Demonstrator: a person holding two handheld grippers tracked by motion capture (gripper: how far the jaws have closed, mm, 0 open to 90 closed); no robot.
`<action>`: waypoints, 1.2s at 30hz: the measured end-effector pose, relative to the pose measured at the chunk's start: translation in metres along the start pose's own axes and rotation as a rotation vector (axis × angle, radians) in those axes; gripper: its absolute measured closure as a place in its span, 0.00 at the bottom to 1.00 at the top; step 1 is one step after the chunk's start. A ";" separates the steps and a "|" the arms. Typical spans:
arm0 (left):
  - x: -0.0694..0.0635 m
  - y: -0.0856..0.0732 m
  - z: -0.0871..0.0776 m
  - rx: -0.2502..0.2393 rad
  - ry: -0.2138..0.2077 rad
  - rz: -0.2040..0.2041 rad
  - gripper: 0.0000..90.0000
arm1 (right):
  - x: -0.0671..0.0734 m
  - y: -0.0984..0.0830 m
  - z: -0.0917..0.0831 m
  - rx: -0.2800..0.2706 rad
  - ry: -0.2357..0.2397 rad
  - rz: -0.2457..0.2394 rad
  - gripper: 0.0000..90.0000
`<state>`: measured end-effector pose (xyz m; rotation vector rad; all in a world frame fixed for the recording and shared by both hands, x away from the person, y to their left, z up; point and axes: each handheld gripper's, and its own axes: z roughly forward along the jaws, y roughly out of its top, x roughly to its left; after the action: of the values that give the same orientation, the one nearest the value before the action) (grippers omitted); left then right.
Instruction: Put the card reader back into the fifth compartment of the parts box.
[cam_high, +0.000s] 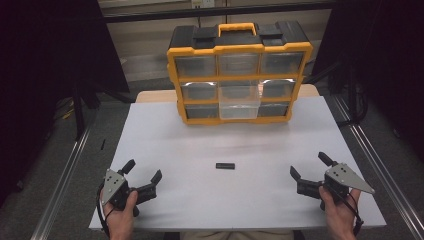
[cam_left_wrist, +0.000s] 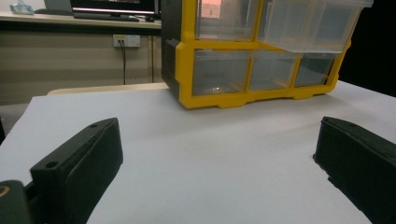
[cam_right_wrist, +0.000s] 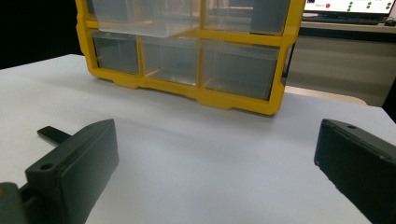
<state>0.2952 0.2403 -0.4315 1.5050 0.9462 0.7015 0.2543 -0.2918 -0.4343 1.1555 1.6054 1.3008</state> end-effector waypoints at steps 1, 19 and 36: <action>0.001 0.000 0.000 -0.001 0.001 -0.006 0.01 | 0.000 0.000 0.000 0.000 0.004 0.003 0.00; -0.003 0.000 0.003 -0.006 -0.020 -0.017 0.01 | 0.007 -0.001 0.009 0.029 0.090 0.020 0.01; -0.004 -0.003 -0.001 0.008 -0.004 -0.020 0.01 | 0.026 0.003 0.030 0.090 0.210 0.009 0.02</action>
<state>0.2921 0.2372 -0.4338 1.5012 0.9603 0.6806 0.2744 -0.2576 -0.4372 1.1106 1.8281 1.4067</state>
